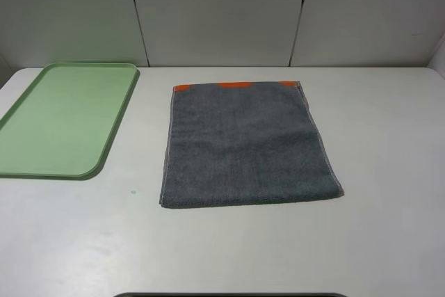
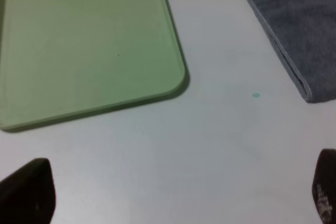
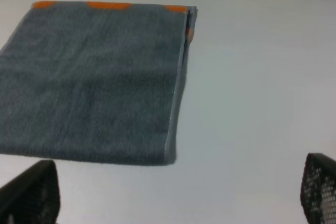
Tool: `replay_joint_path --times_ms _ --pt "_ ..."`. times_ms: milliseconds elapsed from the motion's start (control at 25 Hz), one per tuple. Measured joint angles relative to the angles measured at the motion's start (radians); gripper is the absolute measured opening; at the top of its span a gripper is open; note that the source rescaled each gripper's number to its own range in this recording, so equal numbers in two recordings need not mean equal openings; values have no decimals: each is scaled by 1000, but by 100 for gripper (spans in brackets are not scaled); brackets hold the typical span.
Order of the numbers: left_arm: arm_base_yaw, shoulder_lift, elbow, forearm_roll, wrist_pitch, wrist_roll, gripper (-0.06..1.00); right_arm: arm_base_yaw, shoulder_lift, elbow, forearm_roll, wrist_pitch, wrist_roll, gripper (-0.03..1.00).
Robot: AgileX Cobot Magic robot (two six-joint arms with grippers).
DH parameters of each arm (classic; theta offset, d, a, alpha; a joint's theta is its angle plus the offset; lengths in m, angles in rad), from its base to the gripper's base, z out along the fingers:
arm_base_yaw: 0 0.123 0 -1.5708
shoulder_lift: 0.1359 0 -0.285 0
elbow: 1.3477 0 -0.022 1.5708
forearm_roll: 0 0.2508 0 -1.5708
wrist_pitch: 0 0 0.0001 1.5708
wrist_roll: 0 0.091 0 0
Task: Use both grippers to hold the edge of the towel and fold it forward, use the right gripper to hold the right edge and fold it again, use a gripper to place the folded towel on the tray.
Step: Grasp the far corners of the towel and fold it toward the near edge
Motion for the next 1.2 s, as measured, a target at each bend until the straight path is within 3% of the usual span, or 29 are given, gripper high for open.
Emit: replay_joint_path --times_ms 1200 --pt "0 0 0 0 0 0 99 0 0 0 0 0 0 100"
